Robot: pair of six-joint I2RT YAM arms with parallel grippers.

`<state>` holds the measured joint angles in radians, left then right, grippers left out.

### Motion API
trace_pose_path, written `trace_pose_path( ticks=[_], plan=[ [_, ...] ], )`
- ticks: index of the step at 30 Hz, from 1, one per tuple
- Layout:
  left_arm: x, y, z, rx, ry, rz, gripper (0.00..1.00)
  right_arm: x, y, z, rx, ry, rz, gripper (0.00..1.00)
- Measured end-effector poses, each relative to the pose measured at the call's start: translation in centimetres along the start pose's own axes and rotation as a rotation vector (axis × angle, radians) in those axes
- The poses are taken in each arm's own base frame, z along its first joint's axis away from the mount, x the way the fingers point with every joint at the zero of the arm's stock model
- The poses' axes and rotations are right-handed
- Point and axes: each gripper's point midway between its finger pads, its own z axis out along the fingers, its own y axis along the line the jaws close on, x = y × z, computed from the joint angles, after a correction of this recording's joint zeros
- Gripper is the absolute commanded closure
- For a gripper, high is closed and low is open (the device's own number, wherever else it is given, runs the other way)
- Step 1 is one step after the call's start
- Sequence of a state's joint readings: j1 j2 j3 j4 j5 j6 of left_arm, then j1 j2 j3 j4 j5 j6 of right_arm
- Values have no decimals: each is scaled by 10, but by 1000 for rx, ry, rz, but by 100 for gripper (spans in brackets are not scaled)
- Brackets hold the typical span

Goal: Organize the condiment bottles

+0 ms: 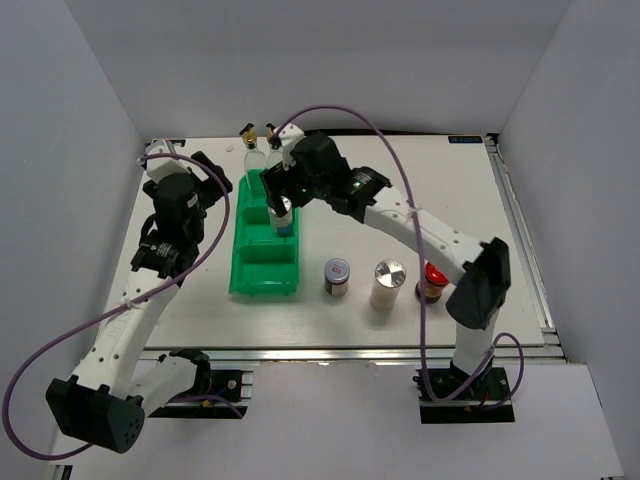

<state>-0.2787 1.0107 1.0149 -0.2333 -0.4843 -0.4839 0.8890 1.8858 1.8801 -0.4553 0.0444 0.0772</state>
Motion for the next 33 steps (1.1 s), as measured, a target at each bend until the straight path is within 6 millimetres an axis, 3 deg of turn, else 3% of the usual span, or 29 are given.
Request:
trace_pose_path(
  ticks=[3, 7, 9, 12, 15, 16, 20, 24, 30, 33],
  plan=[
    [-6, -14, -2, 61, 12, -10, 2, -27, -8, -36, 65, -92, 5, 11],
    [3, -41, -3, 170, 65, -12, 2, -21, -37, -77, 205, -128, 72, 11],
    [19, -63, -5, 239, 115, 8, 2, -4, -62, -94, 275, -129, 135, 11],
    [59, -112, -23, 381, 216, 76, 2, 37, -124, -130, 414, -113, 271, 11],
    [108, -176, -64, 606, 340, 166, 2, 83, -195, -180, 607, -130, 438, 11],
    [123, -192, -79, 669, 376, 196, 2, 95, -209, -196, 660, -136, 474, 11],
    [167, -234, -126, 853, 488, 281, 2, 115, -228, -247, 738, -220, 578, 11],
    [202, -260, -156, 971, 574, 348, 2, 129, -245, -278, 787, -274, 652, 11],
    [255, -271, -193, 1052, 689, 493, 2, 163, -250, -272, 764, -214, 718, 11],
    [278, -275, -204, 1068, 729, 558, 2, 168, -247, -268, 736, -200, 722, 11]
  ],
)
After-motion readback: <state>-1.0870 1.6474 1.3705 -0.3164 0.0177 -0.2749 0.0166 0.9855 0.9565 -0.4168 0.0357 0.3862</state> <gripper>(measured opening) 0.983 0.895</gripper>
